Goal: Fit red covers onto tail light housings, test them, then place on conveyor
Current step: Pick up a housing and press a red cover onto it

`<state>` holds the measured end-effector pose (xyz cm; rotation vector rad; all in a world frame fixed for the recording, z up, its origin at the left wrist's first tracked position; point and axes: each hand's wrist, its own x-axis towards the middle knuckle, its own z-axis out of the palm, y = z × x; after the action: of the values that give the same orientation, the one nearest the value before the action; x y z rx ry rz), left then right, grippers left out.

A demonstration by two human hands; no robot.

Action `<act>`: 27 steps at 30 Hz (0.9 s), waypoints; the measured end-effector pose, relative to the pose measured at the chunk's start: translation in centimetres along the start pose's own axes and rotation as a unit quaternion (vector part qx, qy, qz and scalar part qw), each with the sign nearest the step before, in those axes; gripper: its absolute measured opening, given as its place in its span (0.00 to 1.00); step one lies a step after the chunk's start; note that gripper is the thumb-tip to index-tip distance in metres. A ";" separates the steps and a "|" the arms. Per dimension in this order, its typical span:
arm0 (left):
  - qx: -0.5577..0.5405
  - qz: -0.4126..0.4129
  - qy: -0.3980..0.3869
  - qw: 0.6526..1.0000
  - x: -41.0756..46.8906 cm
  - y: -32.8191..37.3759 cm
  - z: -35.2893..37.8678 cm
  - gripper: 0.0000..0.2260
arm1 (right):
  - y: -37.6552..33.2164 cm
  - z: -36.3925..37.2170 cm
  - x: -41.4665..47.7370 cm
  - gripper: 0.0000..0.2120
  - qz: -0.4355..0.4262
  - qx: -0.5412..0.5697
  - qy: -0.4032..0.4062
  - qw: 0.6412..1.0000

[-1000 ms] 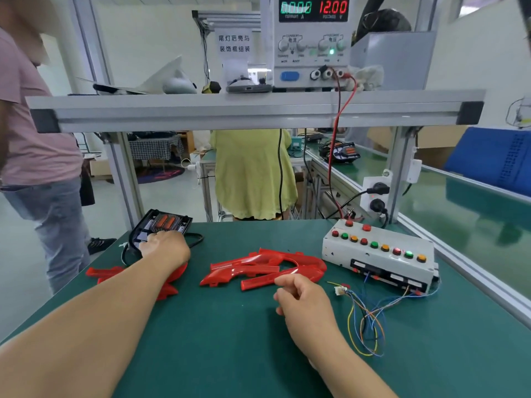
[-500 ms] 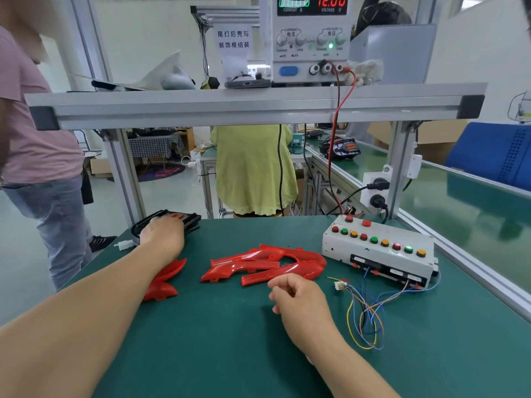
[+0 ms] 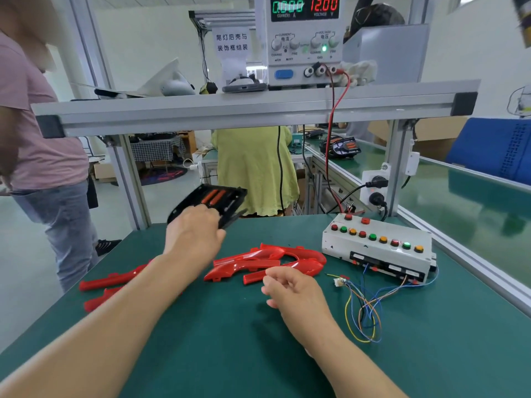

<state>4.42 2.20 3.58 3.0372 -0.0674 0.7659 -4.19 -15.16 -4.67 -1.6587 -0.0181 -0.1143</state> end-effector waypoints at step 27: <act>-0.452 0.104 -0.107 0.879 -11.4 8.0 -1.4 0.06 | -1.5 -3.4 0.8 0.13 0.056 0.106 0.037 0.992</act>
<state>-6.62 -5.36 -0.59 2.1981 -0.5803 0.2559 -3.70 -18.46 -2.81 -1.4393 0.1151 -0.0859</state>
